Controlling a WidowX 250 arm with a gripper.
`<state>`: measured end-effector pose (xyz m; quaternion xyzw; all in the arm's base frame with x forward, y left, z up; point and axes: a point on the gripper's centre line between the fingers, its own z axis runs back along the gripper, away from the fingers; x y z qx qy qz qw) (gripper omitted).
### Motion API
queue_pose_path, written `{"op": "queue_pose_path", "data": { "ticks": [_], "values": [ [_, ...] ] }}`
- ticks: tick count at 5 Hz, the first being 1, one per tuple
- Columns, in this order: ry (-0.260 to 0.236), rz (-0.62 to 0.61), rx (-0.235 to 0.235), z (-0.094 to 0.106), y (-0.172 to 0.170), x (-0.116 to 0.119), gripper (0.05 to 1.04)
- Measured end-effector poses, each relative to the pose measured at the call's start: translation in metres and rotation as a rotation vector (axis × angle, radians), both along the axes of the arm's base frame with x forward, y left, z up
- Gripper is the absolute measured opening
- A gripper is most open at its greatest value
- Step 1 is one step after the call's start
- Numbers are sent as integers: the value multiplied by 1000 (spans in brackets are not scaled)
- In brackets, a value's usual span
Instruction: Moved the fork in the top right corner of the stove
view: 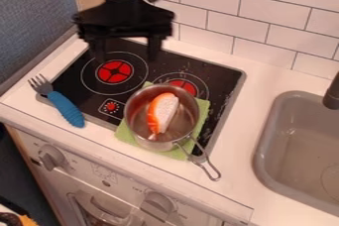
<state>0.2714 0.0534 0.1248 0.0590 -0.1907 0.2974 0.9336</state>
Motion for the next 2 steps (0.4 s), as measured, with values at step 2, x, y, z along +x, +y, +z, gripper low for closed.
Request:
{"op": "queue_pose_path", "data": {
  "ticks": [2],
  "values": [
    [3, 315, -17, -13, 56, -5, 1000]
  ]
}}
